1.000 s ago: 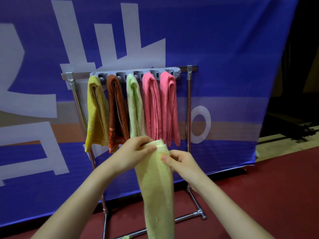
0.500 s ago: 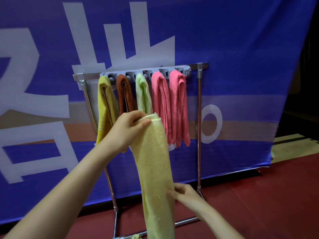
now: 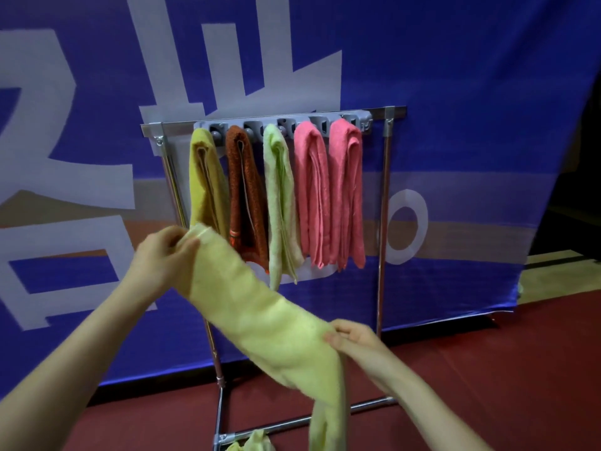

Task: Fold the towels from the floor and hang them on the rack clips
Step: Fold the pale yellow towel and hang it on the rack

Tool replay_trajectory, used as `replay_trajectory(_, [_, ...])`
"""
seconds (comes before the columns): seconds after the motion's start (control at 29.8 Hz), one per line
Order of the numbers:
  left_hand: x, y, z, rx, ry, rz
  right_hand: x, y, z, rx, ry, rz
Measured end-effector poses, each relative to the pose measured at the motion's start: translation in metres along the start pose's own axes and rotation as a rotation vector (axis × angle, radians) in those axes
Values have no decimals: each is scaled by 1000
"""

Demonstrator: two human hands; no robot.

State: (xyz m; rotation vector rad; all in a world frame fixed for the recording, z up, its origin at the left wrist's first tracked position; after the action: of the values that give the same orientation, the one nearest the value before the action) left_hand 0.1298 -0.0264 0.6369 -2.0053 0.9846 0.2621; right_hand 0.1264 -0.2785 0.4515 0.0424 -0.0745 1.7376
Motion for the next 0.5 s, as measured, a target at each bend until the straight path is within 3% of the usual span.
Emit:
replay_trajectory(0.1, [25, 23, 43, -94, -164, 121, 3, -1, 30, -34, 2, 53])
replay_trajectory(0.17, [49, 49, 50, -137, -130, 255, 12, 0, 50, -45, 24, 96])
replay_trajectory(0.34, [100, 114, -43, -150, 475, 614, 36, 1, 81, -64, 111, 200])
replay_trajectory(0.5, [114, 122, -80, -170, 716, 618, 32, 8, 95, -59, 108, 208])
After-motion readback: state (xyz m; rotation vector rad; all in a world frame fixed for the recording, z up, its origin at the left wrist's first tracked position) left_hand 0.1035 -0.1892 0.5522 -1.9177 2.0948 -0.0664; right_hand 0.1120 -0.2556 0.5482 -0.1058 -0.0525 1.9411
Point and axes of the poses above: each hand's wrist, its own y-axis away from the middle knuckle, its own x-axis out of the palm, z = x × y, the point moved 10 cm from there along -y, towards the middle knuckle, and after that the axes turned 14 degrees about -z, right-handed, at the moved point
